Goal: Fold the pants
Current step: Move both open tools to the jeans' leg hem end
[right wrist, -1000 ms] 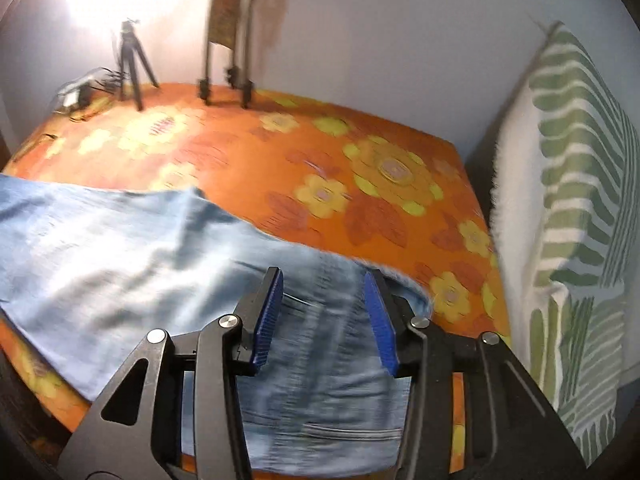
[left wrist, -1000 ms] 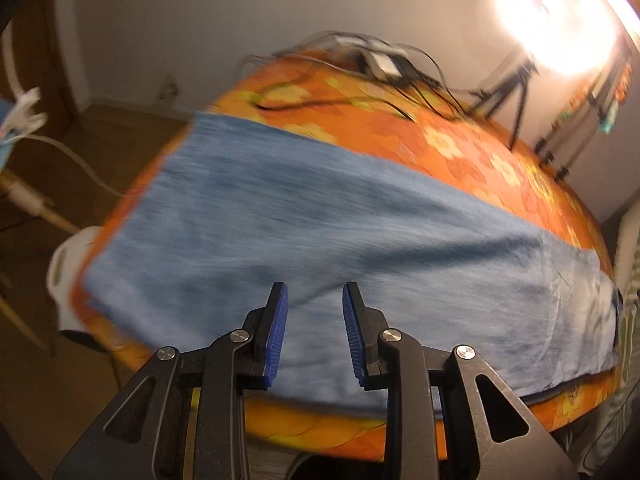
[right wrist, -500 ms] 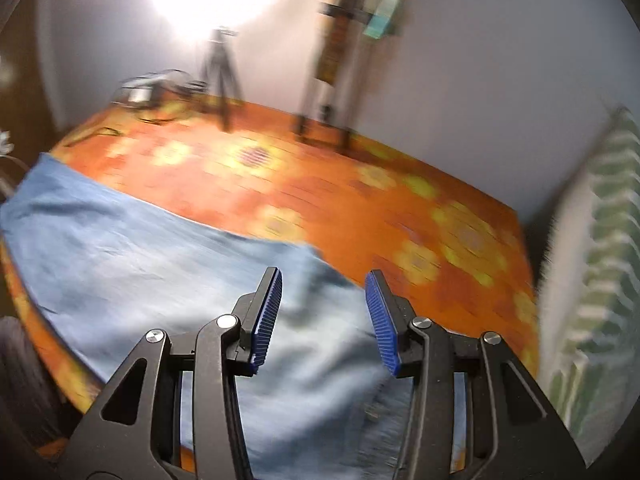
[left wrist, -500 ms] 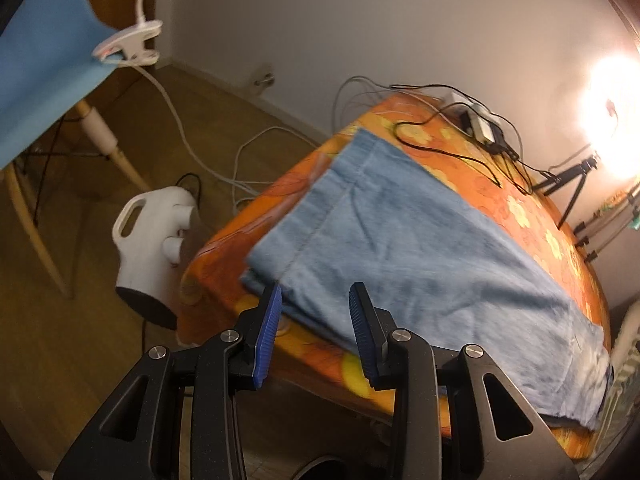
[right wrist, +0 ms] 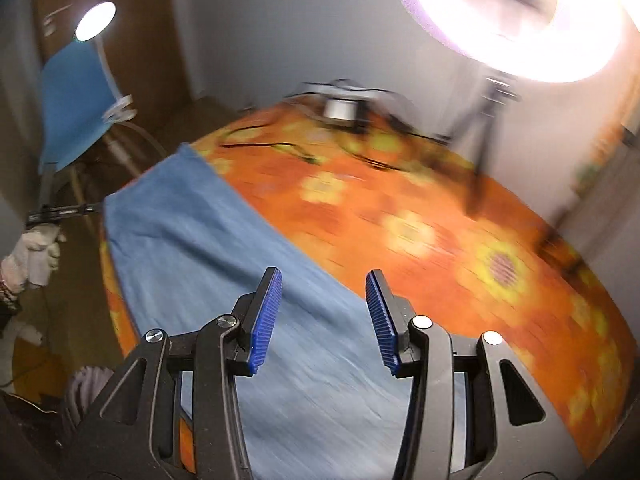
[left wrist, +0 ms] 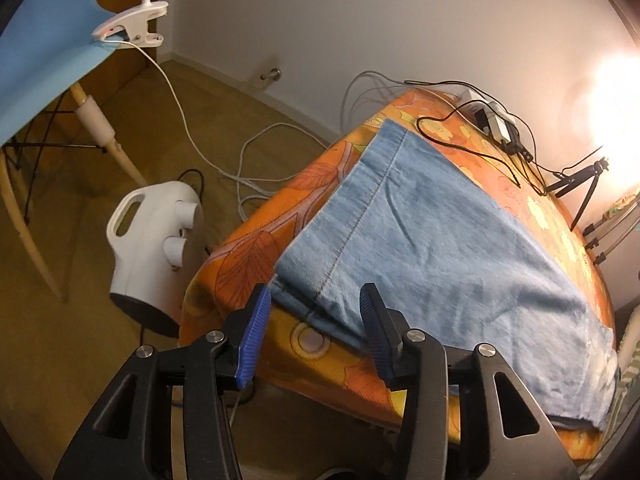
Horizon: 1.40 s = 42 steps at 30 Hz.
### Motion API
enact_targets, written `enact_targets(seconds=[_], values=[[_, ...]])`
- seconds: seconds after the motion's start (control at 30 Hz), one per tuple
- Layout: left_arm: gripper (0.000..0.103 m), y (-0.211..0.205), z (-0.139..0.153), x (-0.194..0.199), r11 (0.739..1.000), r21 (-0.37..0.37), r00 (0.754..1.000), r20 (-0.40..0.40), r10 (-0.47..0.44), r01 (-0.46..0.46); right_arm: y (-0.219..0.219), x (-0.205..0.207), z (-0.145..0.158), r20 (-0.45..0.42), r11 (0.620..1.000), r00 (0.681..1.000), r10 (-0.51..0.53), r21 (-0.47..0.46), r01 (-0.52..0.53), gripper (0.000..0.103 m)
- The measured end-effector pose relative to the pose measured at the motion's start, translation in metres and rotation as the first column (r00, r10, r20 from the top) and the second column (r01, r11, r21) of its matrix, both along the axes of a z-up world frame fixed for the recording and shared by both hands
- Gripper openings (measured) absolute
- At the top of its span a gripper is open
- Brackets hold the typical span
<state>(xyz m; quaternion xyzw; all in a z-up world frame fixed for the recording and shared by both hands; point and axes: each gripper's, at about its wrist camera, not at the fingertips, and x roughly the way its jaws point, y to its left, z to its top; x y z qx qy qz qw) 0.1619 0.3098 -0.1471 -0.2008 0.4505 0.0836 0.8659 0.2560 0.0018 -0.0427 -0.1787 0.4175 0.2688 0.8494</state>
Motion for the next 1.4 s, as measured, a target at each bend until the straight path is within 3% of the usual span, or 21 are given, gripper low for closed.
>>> enact_targets(seconds=[0.23,0.33,0.6,0.83,0.93,1.1,1.4], values=[[0.045,0.01,-0.014,-0.002,0.998,-0.021,0.997,0.042,0.057,-0.056,0.13,0.021,-0.041,-0.115,0.984,0.977,0.178,0.042,-0.175,0.046],[0.045,0.014,-0.018,-0.006,0.995,-0.062,0.994,0.07,0.079,-0.075,0.183,0.024,-0.061,-0.167,0.973,0.958,0.232,0.053,-0.227,0.046],[0.044,0.017,-0.02,-0.009,0.987,-0.127,0.986,0.122,0.114,-0.098,0.296,0.03,-0.113,-0.33,0.957,0.898,0.29,0.085,-0.278,0.046],[0.018,0.017,-0.022,-0.014,0.98,-0.164,0.974,0.177,0.144,-0.115,0.35,0.038,-0.135,-0.427,0.966,0.866,0.258,0.09,-0.244,0.046],[0.012,0.012,-0.017,-0.017,0.982,-0.156,0.967,0.215,0.136,-0.103,0.372,0.044,-0.145,-0.483,0.972,0.844,0.232,0.082,-0.221,0.053],[0.011,0.0,-0.006,-0.014,0.992,-0.108,0.964,0.25,0.086,-0.06,0.403,0.048,-0.162,-0.542,0.979,0.816,0.198,0.073,-0.189,0.053],[0.011,-0.017,-0.001,-0.014,0.998,-0.057,0.962,0.274,0.014,0.002,0.435,0.045,-0.192,-0.589,0.983,0.802,0.103,-0.062,-0.172,0.05]])
